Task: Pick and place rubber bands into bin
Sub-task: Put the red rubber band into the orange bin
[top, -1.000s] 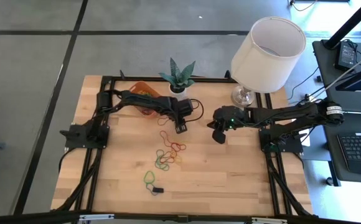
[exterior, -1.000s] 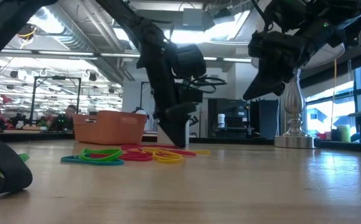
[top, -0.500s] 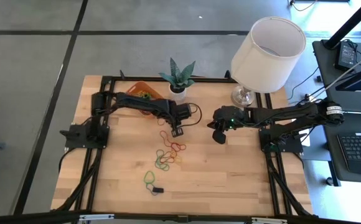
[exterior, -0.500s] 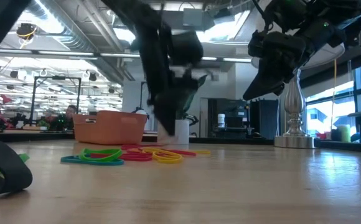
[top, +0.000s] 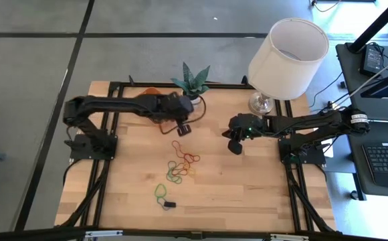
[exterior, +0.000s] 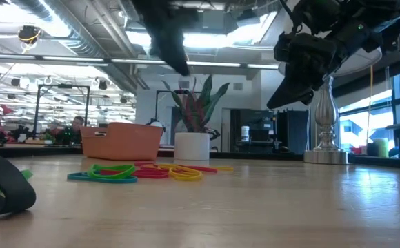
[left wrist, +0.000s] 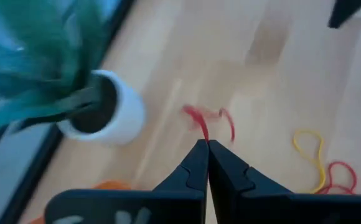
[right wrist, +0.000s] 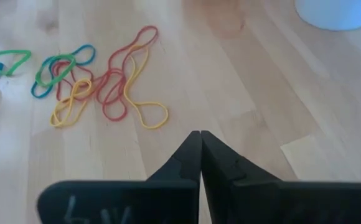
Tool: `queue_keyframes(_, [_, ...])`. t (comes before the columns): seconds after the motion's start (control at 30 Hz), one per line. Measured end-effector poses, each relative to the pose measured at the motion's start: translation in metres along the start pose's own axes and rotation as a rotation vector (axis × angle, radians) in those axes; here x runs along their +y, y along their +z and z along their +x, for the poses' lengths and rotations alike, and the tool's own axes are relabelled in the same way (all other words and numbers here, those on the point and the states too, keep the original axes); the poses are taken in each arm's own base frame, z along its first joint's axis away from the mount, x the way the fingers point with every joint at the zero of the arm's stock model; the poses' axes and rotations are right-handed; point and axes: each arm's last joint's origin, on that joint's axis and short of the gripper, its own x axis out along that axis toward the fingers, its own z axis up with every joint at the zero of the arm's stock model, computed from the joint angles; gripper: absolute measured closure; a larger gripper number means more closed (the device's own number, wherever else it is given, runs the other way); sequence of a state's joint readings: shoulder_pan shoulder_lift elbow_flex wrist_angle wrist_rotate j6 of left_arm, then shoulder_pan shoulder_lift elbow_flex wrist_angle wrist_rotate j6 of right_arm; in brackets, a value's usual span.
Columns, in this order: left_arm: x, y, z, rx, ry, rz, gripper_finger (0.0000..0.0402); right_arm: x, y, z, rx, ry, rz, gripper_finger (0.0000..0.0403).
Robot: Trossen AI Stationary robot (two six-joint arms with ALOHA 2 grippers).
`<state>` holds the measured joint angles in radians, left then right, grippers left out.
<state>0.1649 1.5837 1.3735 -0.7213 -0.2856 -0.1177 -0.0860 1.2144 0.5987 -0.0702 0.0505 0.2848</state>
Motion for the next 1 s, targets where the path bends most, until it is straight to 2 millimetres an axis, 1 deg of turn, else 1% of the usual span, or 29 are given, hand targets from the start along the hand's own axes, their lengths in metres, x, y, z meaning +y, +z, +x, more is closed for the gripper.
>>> queue_keyframes(0.2, [0.032, -0.003, -0.044, -0.059, 0.076, -0.032, 0.0400, 0.000, 0.004, 0.000, -0.041, -0.008, 0.002, 0.0391])
queue_keyframes(0.3, [0.048, -0.008, -0.056, -0.050, 0.115, -0.029, 0.0400, 0.000, 0.005, 0.000, -0.062, -0.038, 0.016, 0.0391])
queue_keyframes(0.4, [0.065, -0.010, -0.060, -0.039, 0.144, -0.036, 0.0400, -0.001, 0.006, 0.000, -0.084, -0.072, 0.034, 0.0391])
queue_keyframes(0.47, [0.074, -0.013, -0.057, -0.023, 0.127, -0.045, 0.0400, -0.002, 0.007, 0.000, -0.094, -0.078, 0.047, 0.0391])
queue_keyframes(0.6, [0.088, -0.028, -0.040, 0.059, 0.090, -0.070, 0.0400, -0.003, 0.009, 0.000, -0.109, -0.082, 0.096, 0.0391])
queue_keyframes(0.73, [0.097, -0.051, -0.019, 0.162, 0.100, -0.097, 0.0400, -0.004, 0.009, -0.001, -0.131, -0.125, 0.153, 0.0391])
queue_keyframes(0.83, [0.103, -0.068, -0.005, 0.217, 0.073, -0.127, 0.0400, -0.005, 0.009, -0.001, -0.142, -0.148, 0.183, 0.0391])
queue_keyframes(1.0, [0.112, -0.092, 0.019, 0.219, 0.030, -0.149, 0.0400, -0.006, 0.010, -0.001, -0.168, -0.189, 0.214, 0.0391])
